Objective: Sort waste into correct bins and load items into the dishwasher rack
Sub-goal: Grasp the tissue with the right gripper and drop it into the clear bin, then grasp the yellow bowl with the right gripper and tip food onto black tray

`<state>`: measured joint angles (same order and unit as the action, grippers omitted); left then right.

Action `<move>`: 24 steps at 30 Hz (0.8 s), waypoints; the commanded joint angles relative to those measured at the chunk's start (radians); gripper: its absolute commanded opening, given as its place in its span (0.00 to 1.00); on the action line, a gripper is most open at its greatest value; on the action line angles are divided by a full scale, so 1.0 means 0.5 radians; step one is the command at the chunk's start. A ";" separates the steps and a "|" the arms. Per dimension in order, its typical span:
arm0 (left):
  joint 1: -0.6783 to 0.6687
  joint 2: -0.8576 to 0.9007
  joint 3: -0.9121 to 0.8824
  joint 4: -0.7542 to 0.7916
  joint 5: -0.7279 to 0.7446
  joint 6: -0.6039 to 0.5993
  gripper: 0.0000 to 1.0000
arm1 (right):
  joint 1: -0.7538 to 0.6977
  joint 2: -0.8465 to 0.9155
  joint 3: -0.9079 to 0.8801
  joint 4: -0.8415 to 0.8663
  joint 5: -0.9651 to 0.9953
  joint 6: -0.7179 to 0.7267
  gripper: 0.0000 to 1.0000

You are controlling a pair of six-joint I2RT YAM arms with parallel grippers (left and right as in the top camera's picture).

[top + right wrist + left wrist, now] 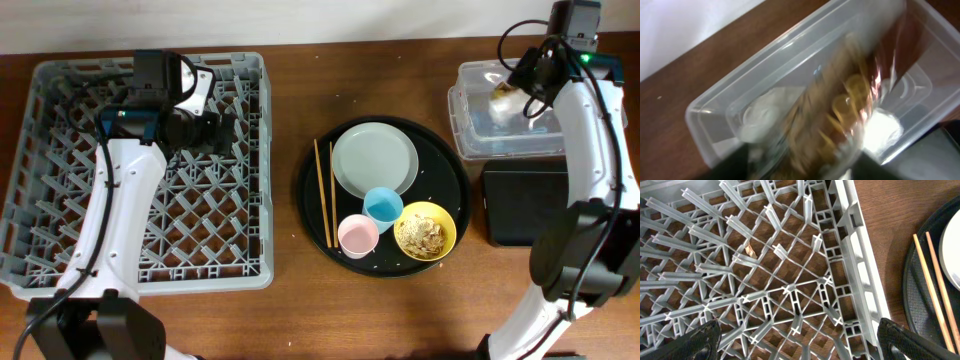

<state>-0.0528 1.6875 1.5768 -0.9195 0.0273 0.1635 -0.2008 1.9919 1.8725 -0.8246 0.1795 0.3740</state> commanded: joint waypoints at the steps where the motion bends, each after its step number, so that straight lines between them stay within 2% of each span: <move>1: 0.005 0.017 0.029 0.003 0.022 -0.025 0.99 | -0.005 -0.019 0.043 0.009 0.003 -0.008 0.99; 3: 0.005 0.017 0.029 0.003 0.022 -0.025 0.99 | -0.005 -0.127 0.122 -0.012 -0.088 -0.098 0.98; 8: 0.005 0.018 0.029 0.003 0.022 -0.025 0.99 | -0.005 -0.389 0.220 -0.171 -0.095 -0.112 0.98; 10: 0.005 0.018 0.029 0.003 0.022 -0.025 0.99 | -0.001 -0.391 0.220 -0.297 -0.416 -0.200 1.00; 12: 0.005 0.017 0.029 0.003 0.022 -0.025 0.99 | 0.063 -0.391 0.220 -0.536 -0.820 -0.315 0.87; 13: 0.005 0.018 0.029 0.003 0.022 -0.025 0.99 | 0.119 -0.391 0.220 -0.662 -0.855 -0.315 0.86; 18: 0.005 0.018 0.029 0.003 0.022 -0.025 0.99 | 0.594 -0.388 0.211 -1.338 -0.649 -0.311 0.81; 20: 0.005 0.018 0.029 0.003 0.022 -0.025 0.99 | 0.655 -0.388 0.078 -1.485 -0.490 -0.057 0.80; 21: 0.005 0.018 0.029 0.003 0.022 -0.025 0.99 | 0.662 -0.388 -0.080 -1.445 -0.469 0.063 0.79; 22: 0.005 0.017 0.029 0.003 0.022 -0.025 0.99 | 0.697 -0.388 -0.343 -1.334 -0.478 0.101 0.71; 24: 0.005 0.017 0.029 0.003 0.022 -0.025 0.99 | 0.840 -0.404 -0.624 -1.163 -0.523 -0.146 0.66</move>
<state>-0.0528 1.6890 1.5768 -0.9199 0.0277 0.1635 0.1596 1.8042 1.6196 -1.4349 -0.0799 0.3634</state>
